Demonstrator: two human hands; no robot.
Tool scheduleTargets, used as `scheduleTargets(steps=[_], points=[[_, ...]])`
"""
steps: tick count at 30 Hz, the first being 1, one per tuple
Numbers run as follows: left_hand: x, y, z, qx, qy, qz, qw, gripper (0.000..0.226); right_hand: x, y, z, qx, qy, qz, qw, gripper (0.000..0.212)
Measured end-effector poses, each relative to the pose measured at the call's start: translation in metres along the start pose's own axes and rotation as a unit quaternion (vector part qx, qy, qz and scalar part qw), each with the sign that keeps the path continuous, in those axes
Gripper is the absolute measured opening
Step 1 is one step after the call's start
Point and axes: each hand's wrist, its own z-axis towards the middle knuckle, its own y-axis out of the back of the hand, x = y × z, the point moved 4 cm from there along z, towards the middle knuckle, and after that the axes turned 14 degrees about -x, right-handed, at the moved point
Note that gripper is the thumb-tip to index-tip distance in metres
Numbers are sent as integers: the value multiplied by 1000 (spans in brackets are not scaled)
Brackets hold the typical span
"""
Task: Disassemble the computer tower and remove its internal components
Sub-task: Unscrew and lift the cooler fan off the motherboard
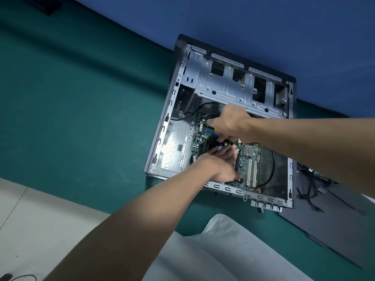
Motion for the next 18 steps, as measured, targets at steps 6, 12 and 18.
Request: scheduleTargets(steps=[6, 12, 18], points=[[0, -1, 1, 2, 4, 2, 1000, 79, 3, -10, -6, 138, -72, -21, 988, 22], [1, -5, 6, -8, 0, 1, 1000, 83, 17, -3, -18, 5, 271, -263, 926, 24], [1, -4, 8, -18, 5, -8, 1000, 77, 24, 0, -21, -41, 344, -283, 894, 36]])
